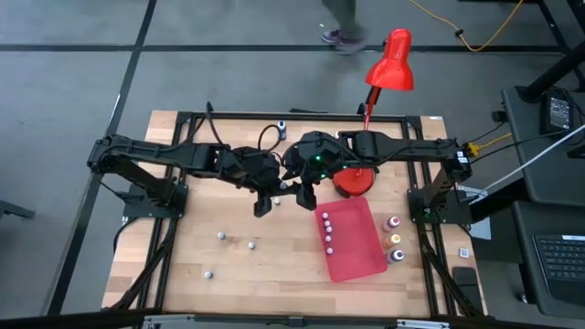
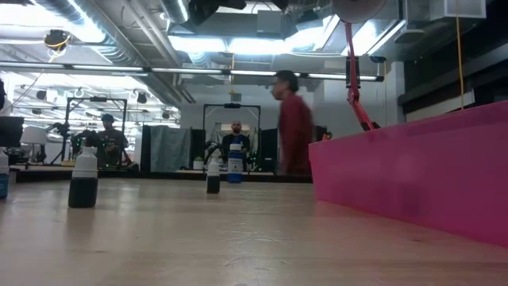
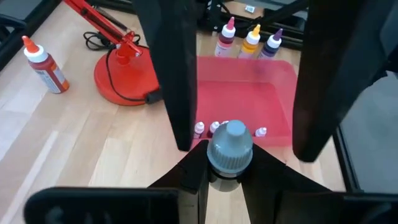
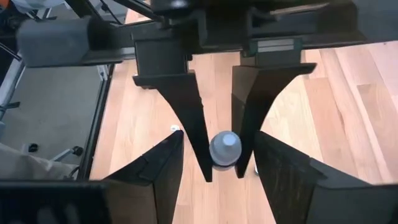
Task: Pick & Place food coloring
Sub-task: Put the small blue food coloring bottle into the red bin
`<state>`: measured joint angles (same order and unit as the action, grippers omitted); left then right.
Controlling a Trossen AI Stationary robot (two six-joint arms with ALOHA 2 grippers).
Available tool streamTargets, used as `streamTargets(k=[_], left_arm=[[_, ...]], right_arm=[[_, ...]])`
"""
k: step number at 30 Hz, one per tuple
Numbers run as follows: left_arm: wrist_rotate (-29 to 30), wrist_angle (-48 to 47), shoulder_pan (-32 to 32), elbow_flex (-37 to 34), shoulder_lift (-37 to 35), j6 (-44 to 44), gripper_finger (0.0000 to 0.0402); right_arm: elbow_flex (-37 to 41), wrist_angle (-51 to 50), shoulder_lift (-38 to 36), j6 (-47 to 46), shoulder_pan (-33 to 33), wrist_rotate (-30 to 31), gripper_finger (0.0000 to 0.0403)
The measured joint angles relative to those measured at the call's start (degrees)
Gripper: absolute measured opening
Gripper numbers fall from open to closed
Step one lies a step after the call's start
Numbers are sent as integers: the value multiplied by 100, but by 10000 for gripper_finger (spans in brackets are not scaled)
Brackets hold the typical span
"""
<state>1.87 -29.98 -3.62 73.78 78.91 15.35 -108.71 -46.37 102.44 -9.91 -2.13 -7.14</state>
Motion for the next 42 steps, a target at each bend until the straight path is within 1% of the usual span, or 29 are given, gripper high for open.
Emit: streamTargets(k=[8,11,14,20,25,30,35,42], left_arm=[[-25,148,-2,0,-3,-15,66],[-33,133,-2,0,-15,-32,66],[-31,129,-2,0,-15,-21,66],[-57,105,-8,0,-15,-46,66],[-51,14,-4,0,-17,-75,67],[-50,-4,-2,0,-17,-54,91],[-148,-60,2,0,-69,-59,114],[-35,-678,37,-1,-348,-61,143]], right_arm=[[4,-2,15,42,0,0,193],[4,13,14,117,0,-1,181],[4,13,15,123,0,-4,155],[4,22,14,273,-12,-2,90],[7,26,17,317,-71,51,54],[7,6,17,291,-116,129,54],[9,-390,-8,273,-227,357,54],[11,-719,-145,70,-467,631,53]])
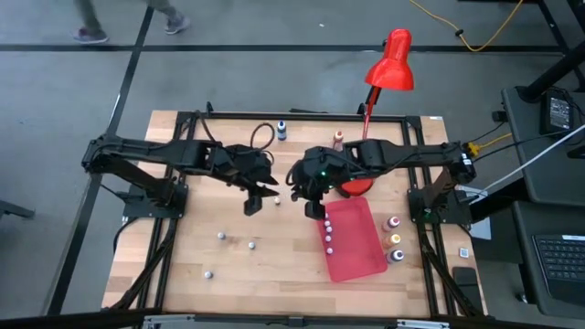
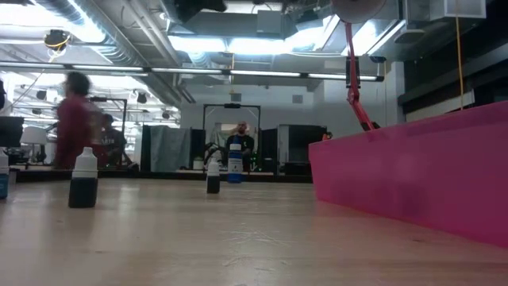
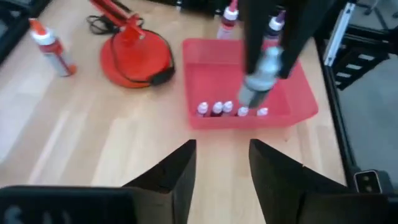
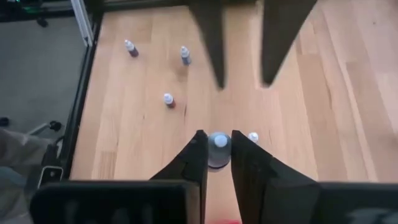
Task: Pick & Place food coloring
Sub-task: Put the small blue food coloring bottle into the red bin
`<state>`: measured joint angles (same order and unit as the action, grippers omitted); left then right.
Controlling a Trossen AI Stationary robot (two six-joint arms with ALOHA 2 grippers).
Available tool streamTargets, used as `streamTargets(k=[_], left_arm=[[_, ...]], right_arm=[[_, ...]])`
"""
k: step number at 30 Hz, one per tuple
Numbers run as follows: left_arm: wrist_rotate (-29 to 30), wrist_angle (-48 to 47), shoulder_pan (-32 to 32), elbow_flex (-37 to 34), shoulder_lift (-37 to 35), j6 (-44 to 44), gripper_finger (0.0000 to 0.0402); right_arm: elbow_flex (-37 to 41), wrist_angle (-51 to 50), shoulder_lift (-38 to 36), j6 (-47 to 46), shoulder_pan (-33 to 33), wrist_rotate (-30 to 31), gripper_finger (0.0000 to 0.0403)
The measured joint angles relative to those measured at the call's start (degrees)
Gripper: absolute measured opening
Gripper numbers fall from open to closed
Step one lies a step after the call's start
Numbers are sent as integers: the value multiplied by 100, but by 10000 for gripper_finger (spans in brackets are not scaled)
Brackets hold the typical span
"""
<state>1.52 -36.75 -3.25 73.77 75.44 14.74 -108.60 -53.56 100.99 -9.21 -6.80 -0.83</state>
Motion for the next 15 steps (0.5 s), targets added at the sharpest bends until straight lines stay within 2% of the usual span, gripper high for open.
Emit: streamTargets(k=[8,15], left_arm=[[542,-725,175,-1,-591,3,159],[1165,-702,202,-1,-1058,-46,153]], right_arm=[[3,-400,-232,-704,-654,902,53],[28,-1065,-333,-1320,-1573,2439,53]])
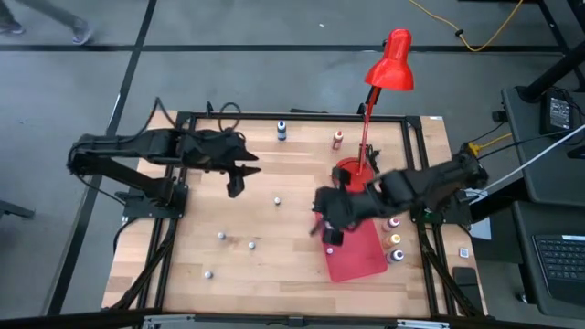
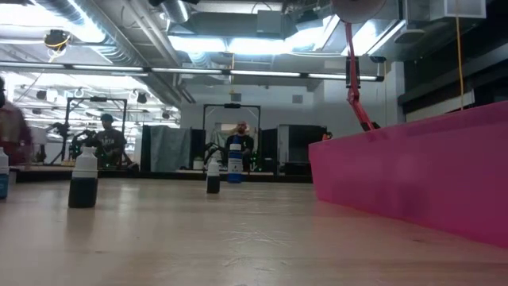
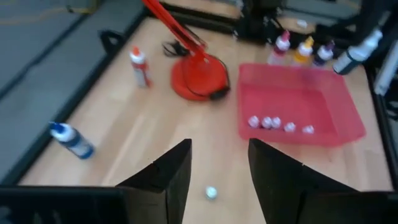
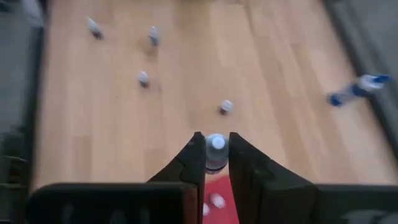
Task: Pick & Place food coloring
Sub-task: Put the small blue food coloring bottle into the red bin
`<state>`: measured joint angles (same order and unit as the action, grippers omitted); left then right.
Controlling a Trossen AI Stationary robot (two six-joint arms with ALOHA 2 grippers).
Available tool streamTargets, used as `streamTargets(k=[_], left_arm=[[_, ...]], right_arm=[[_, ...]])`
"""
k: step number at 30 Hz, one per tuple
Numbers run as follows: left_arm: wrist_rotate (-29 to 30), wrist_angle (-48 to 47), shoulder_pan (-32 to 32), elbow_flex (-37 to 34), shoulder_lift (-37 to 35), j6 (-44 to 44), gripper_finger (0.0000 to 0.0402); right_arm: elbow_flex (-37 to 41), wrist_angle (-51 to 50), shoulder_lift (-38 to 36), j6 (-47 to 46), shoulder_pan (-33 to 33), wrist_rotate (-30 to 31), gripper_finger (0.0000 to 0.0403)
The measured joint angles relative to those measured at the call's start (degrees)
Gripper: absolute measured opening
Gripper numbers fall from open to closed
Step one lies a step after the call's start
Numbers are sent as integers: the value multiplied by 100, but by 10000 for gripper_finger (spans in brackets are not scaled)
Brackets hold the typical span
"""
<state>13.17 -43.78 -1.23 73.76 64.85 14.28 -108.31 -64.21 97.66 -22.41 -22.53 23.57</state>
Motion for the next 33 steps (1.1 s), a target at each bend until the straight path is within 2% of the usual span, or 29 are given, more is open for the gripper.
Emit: streamTargets(k=[4,6,10,17,21,24,30,33], left_arm=[[286,27,0,0,-225,-4,154],[344,27,0,0,-313,-2,156],[369,39,0,0,-419,2,156],[371,72,0,0,-450,115,154],[371,71,0,0,-447,168,157],[371,71,0,0,-447,243,156],[384,71,0,0,-447,254,152],[389,71,0,0,-445,256,154]], right_arm=[[78,-537,-7,-307,-575,920,53],[243,-683,-6,-457,-826,1173,53],[782,-838,-48,-774,-1217,1239,53],[2356,-628,-469,-1689,-1653,1238,53],[3581,537,-1053,-2195,-1939,1202,54],[4358,1656,-1374,-2184,-2060,949,54],[5419,3352,-1422,-1570,-2098,169,53],[5731,3969,-1343,-1410,-2098,35,53]])
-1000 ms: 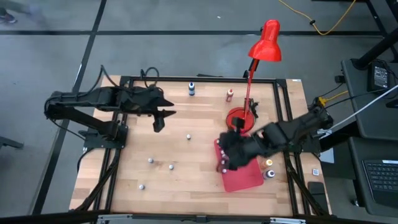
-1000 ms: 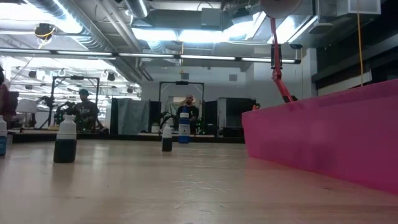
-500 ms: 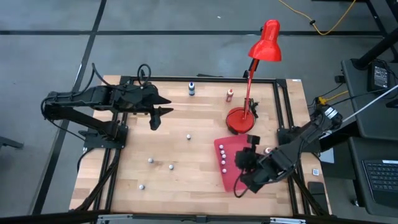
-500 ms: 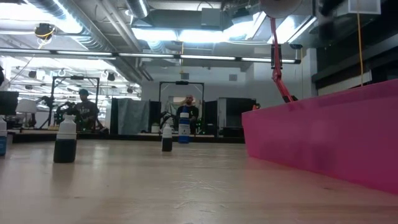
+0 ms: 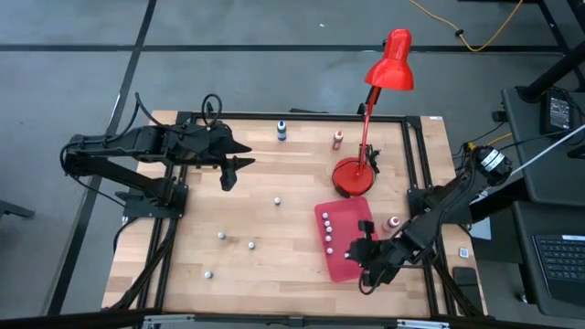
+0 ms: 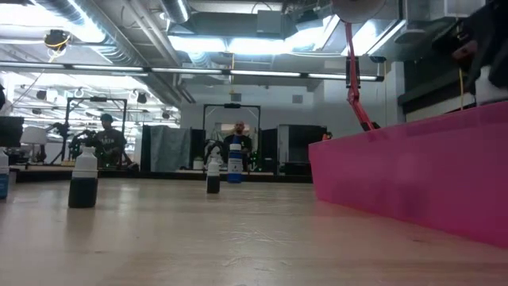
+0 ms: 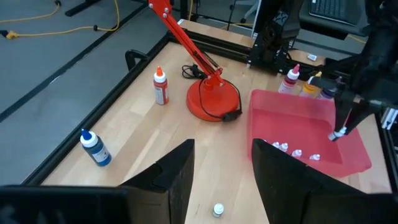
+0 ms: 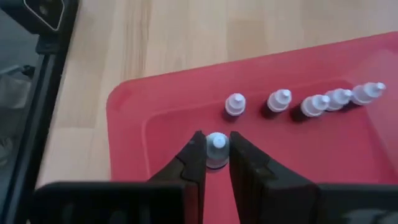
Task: Pick & Place food coloring
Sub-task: Put the small blue food coloring bottle into the red bin, then put the small green food coloring bottle into the red bin
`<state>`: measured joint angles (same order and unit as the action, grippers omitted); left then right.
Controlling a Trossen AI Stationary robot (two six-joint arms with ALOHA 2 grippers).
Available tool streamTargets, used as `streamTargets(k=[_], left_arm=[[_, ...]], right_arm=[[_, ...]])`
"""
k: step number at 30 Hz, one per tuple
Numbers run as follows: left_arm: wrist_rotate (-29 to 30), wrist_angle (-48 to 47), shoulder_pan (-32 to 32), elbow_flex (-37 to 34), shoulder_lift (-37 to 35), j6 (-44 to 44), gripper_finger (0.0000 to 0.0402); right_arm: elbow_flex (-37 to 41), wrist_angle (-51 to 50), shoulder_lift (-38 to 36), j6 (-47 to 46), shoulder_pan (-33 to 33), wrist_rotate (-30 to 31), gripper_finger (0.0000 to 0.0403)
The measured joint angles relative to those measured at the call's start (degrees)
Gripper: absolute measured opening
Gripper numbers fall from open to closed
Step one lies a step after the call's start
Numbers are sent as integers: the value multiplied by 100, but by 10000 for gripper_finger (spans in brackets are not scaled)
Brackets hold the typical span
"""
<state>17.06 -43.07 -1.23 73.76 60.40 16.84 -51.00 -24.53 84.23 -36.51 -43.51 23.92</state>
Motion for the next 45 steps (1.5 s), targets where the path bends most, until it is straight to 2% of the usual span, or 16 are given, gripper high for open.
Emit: streamTargets(k=[6,18,32,41,45], left_arm=[[121,0,0,0,0,17,156],[286,-2,0,0,0,105,152],[247,-2,0,0,0,105,151],[238,-2,0,0,0,175,153],[238,-2,0,0,0,209,151]], right_arm=[[243,766,211,506,55,-101,53],[242,1512,756,1163,387,-370,53],[244,1898,1154,1448,883,-911,54],[244,1881,1189,1432,916,-1074,124],[244,1873,1172,1257,917,-1160,142]])
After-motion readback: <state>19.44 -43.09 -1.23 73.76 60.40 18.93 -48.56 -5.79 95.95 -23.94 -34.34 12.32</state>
